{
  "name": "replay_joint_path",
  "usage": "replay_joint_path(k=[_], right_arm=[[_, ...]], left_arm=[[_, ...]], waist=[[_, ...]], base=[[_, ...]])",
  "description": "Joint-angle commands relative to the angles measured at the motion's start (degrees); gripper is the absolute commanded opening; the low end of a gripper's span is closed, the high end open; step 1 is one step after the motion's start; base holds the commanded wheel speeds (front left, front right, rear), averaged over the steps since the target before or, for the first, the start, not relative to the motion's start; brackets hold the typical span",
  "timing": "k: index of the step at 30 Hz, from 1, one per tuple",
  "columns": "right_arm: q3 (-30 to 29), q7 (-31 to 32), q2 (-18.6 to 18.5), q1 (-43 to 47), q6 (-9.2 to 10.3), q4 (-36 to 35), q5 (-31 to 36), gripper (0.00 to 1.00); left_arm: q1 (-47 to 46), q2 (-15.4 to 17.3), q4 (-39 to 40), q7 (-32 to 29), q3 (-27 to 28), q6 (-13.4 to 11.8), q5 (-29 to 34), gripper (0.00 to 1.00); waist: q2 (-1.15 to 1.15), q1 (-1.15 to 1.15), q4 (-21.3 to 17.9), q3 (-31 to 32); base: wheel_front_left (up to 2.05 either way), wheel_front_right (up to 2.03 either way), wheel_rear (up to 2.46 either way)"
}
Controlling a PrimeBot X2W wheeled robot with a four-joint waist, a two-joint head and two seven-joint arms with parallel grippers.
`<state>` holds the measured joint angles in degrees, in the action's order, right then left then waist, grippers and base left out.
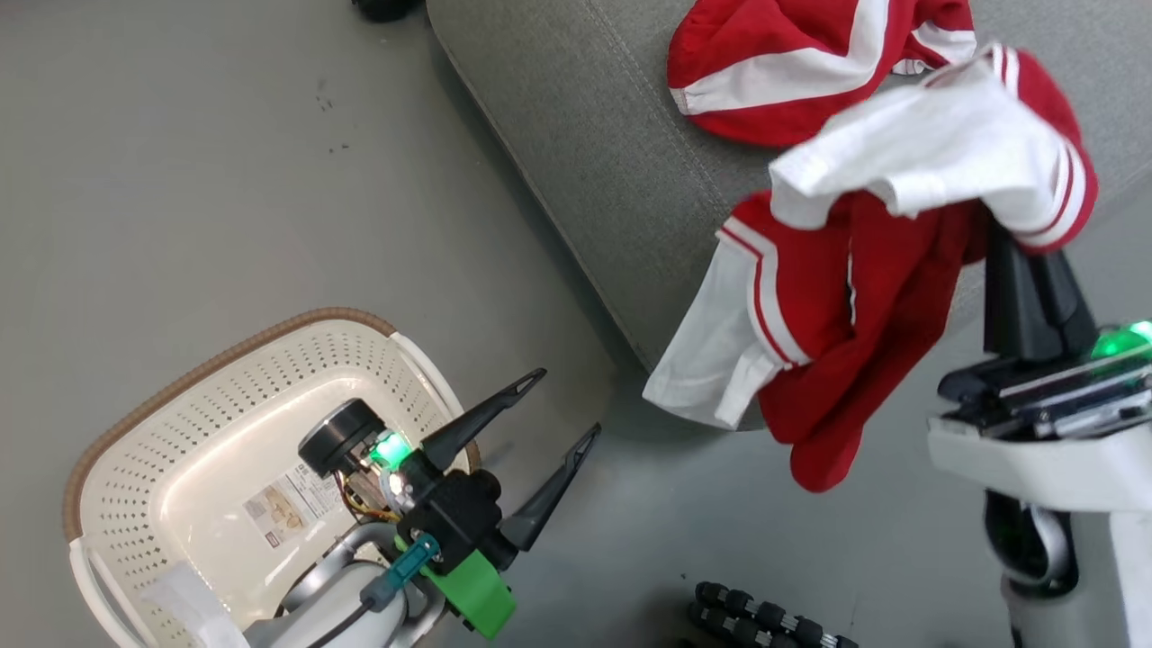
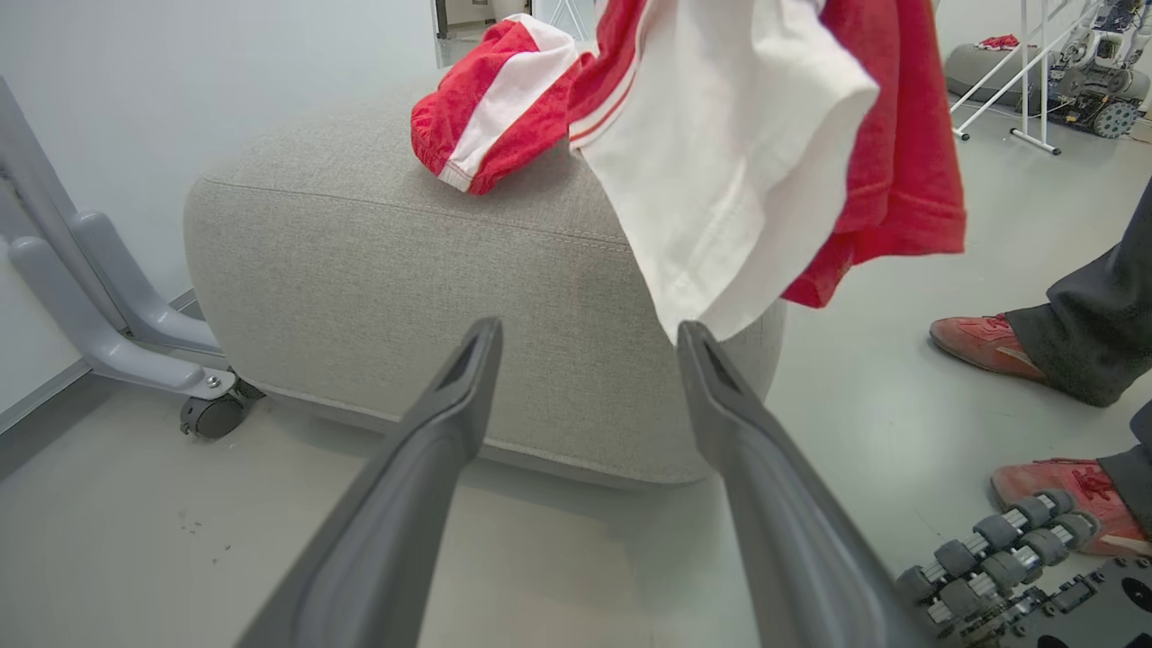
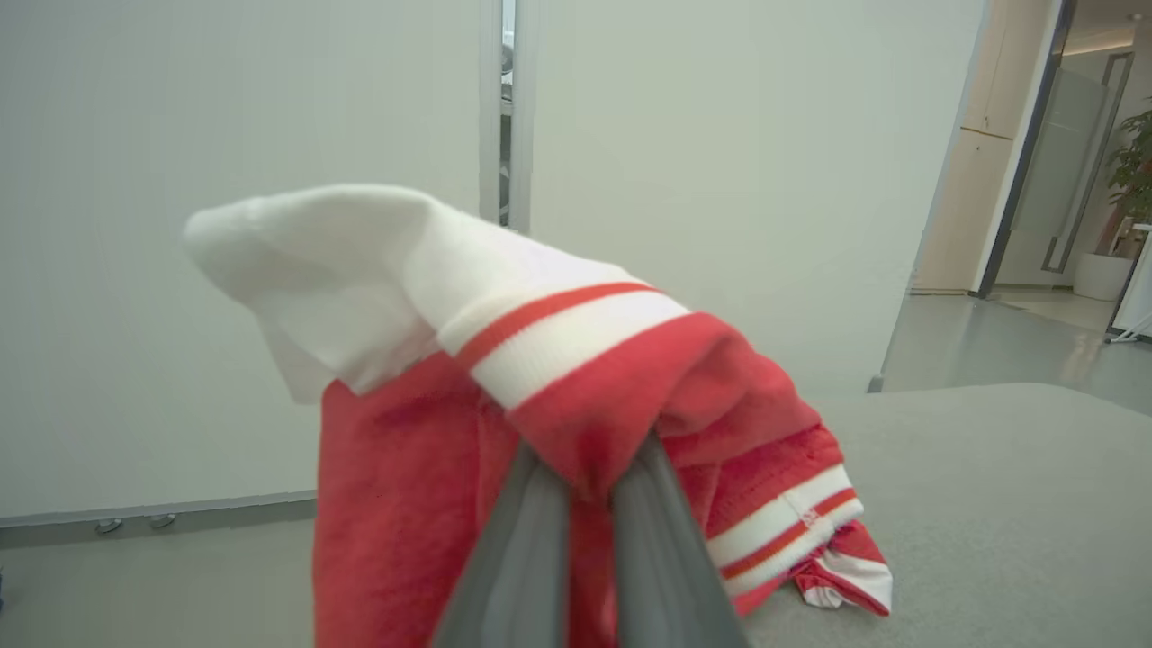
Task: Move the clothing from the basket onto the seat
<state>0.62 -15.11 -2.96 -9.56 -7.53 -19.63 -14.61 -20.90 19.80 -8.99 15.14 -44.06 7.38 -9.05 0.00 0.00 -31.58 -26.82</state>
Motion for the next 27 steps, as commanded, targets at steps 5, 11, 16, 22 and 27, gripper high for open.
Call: replay_joint_path(k=[5,11,16,22,27], right_arm=[[-5.19,-0.07,-3.89,-16.7,0.09,-0.37,-0.05,0.0],[-12.07,-0.04,-12.29,-35.0,0.09,6.28,-3.03,0.0],[-16.19,-0.04,-21.26,-44.73,0.1,13.95,-2.52,0.0],[-17.9,-0.03,-26.69,-46.67,0.1,21.27,0.68,0.0],[-19.74,-0.04,-26.22,-44.42,0.1,31.29,3.03,0.0]], left_arm=[[-1.64,2.87,0.94,-0.01,2.03,-0.7,1.11,1.0],[-3.56,5.47,3.96,-0.86,2.11,-1.61,3.54,1.0],[-5.78,6.11,7.28,-2.11,2.03,-1.75,4.66,1.0],[-6.73,6.28,9.72,-2.69,1.85,-2.24,4.89,1.0],[-7.24,6.17,10.16,-2.71,1.48,-2.46,5.02,1.0]], waist=[[0.0,0.0,0.58,-5.38],[0.0,0.0,4.03,-10.55],[0.0,0.0,8.58,-15.22],[0.0,0.0,11.88,-18.81],[0.0,0.0,13.76,-19.92]], base=[[0.0,0.0,0.0],[0.0,0.0,0.0],[0.0,0.0,0.0],[0.0,0.0,0.0],[0.0,0.0,0.0]])
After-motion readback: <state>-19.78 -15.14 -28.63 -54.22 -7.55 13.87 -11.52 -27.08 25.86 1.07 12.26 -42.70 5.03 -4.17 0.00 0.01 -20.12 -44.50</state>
